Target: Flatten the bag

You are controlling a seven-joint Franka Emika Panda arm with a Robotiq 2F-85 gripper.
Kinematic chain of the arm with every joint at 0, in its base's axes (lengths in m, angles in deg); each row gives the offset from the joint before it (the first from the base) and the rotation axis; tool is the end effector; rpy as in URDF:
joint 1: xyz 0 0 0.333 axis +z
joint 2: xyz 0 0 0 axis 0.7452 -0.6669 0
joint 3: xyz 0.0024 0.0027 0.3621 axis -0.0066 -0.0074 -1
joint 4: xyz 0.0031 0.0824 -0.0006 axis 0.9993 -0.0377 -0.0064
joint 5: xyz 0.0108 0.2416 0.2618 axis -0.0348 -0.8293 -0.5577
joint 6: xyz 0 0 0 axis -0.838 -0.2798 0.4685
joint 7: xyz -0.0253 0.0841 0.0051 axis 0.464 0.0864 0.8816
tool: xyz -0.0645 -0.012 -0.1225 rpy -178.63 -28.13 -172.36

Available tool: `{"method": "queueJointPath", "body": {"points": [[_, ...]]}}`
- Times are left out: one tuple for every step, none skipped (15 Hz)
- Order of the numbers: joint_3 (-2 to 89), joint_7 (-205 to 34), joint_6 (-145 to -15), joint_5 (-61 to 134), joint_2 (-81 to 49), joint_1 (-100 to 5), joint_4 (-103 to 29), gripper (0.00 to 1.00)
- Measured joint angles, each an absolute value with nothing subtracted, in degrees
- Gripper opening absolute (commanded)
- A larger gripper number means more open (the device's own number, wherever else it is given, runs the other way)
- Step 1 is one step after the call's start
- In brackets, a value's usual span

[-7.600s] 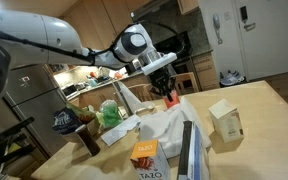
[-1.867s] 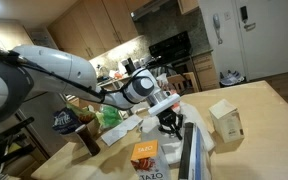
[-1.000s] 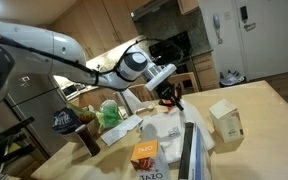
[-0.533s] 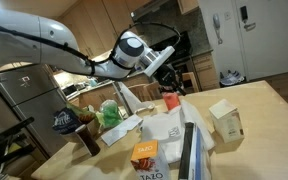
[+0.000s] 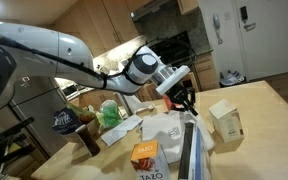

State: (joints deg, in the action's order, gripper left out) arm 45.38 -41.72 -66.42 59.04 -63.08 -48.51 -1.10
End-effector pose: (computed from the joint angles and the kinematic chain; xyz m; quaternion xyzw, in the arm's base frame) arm 0.7919 -0.0842 0.1883 0.8856 0.4031 -0.0808 0.2159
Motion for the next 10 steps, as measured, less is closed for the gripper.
{"method": "queueJointPath", "body": {"points": [[45.34, -41.72, -66.72, 58.75, -63.77, -48.71, -1.08, 0.0], [45.3, -41.72, -67.01, 58.47, -64.34, -48.84, -1.05, 0.0], [45.25, -41.72, -67.25, 58.29, -64.77, -48.91, -1.0, 0.0], [45.21, -41.72, -67.46, 58.16, -65.03, -48.91, -0.96, 0.0], [45.17, -41.72, -67.56, 58.12, -65.1, -48.91, -0.9, 0.0], [45.14, -41.72, -67.66, 58.1, -65.1, -48.91, -0.74, 0.0], [45.09, -41.72, -67.78, 58.04, -65.08, -48.91, -0.41, 0.0], [44.97, -41.72, -68.04, 57.96, -65.04, -48.91, -0.03, 0.0], [44.74, -41.72, -68.24, 57.88, -65.0, -48.9, 0.48, 0.0], [44.47, -41.72, -68.41, 57.66, -64.95, -48.86, 0.96, 0.0]]}}
